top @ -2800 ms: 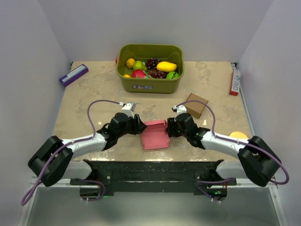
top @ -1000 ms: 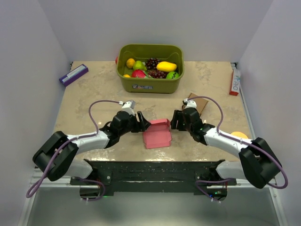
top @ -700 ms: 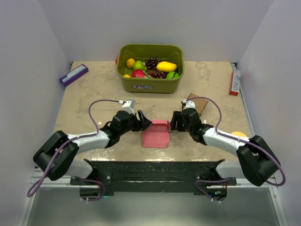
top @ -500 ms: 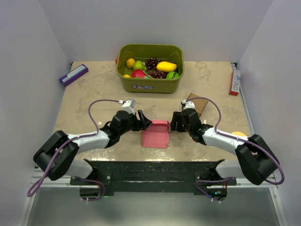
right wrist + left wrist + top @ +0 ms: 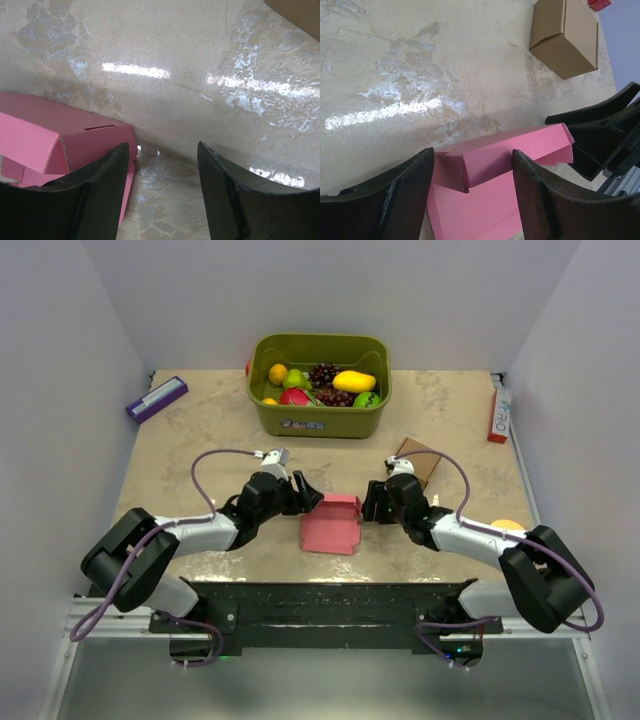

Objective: Fold the paper box

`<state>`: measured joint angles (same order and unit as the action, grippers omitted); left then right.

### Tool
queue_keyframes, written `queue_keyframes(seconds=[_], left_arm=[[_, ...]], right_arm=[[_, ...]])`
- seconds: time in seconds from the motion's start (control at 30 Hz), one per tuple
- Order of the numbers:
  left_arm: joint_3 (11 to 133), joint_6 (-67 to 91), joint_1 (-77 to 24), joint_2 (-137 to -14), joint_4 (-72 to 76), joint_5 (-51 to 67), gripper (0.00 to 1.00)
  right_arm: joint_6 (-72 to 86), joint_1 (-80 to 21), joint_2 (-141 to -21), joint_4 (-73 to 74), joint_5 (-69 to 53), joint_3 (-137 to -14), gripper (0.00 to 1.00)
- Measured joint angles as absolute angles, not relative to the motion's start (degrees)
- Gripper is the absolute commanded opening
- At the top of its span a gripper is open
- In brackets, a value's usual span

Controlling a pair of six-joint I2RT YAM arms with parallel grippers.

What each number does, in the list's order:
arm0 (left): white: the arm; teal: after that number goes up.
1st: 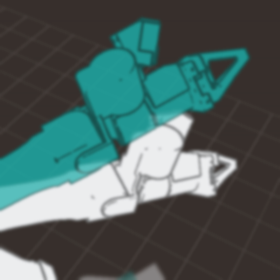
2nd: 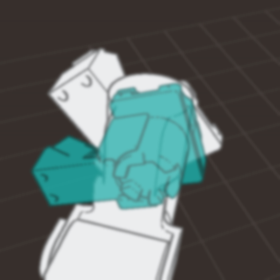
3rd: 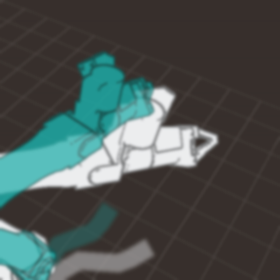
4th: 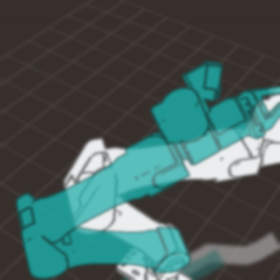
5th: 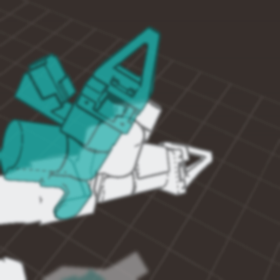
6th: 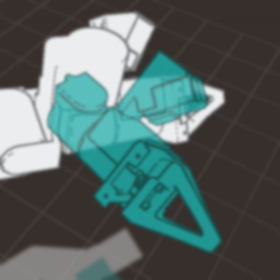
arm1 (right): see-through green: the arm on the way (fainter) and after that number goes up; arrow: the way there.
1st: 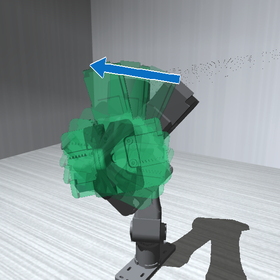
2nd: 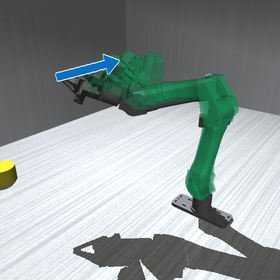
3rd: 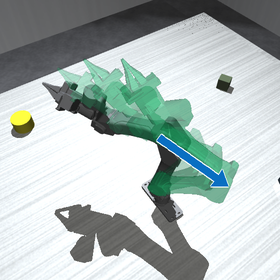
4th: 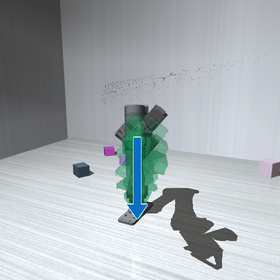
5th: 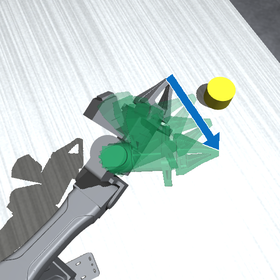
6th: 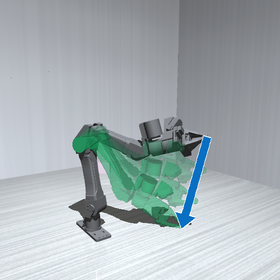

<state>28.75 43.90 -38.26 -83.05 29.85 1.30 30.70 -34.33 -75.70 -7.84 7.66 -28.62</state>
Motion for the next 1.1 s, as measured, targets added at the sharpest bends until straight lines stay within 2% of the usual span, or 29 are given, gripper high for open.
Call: queue_keyframes(seconds=[0.13,0.33,0.87,1.1], left_arm=[[28.77,43.9,-38.26,-83.68,31.22,1.28,0.56],[28.77,43.9,-38.0,-84.68,33.08,1.3,0.53],[28.77,43.88,-37.93,-85.3,34.2,1.3,0.51],[28.75,43.9,-37.93,-85.3,34.22,1.3,0.5]], right_arm=[[30.41,-34.33,-75.5,-8.36,6.85,-28.14,0.59],[29.89,-34.33,-73.65,-9.06,4.91,-26.48,0.56],[29.71,-34.65,-66.15,-9.96,0.38,-21.8,0.57],[29.52,-35.99,-66.39,-10.35,-1.04,-21.06,0.57]])
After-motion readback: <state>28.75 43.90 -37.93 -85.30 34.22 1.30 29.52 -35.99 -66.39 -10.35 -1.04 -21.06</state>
